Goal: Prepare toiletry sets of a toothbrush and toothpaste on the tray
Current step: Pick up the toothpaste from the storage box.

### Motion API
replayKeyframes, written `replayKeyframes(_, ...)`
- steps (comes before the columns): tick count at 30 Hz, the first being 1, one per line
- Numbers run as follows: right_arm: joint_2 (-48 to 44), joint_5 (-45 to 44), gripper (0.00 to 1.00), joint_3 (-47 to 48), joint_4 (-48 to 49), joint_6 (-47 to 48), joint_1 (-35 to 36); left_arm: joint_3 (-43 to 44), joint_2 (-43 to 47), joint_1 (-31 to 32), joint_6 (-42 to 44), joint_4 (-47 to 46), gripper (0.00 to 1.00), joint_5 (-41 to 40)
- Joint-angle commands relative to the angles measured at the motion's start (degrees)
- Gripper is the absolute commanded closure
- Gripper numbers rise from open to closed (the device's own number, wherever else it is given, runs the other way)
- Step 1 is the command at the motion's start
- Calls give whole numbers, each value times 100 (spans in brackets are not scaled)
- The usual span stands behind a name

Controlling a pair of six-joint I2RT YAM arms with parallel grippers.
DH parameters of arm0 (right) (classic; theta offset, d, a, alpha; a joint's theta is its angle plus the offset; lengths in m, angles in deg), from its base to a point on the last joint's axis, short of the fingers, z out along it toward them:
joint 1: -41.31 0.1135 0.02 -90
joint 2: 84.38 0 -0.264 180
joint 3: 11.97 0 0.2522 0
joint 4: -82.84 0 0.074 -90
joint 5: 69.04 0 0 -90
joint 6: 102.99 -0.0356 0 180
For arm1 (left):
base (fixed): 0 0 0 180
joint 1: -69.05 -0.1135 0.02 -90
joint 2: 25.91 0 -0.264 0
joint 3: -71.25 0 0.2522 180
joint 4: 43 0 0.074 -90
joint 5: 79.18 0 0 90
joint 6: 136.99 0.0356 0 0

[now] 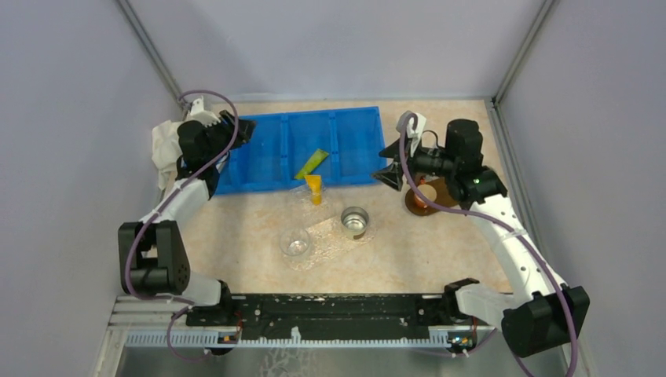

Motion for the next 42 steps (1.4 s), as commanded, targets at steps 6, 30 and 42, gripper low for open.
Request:
replayKeyframes(6, 136, 17, 35, 47, 235, -13, -109, -49, 603, 673, 64, 124, 47, 744)
replayKeyframes(30, 5947, -2391, 36, 6957, -3344, 465, 1449, -796, 1226, 712, 816, -1303, 34, 969)
replayKeyframes(42, 1164, -1214, 40, 1945, -839, -455, 87, 1445, -1144, 1806, 1427, 1712, 51, 777)
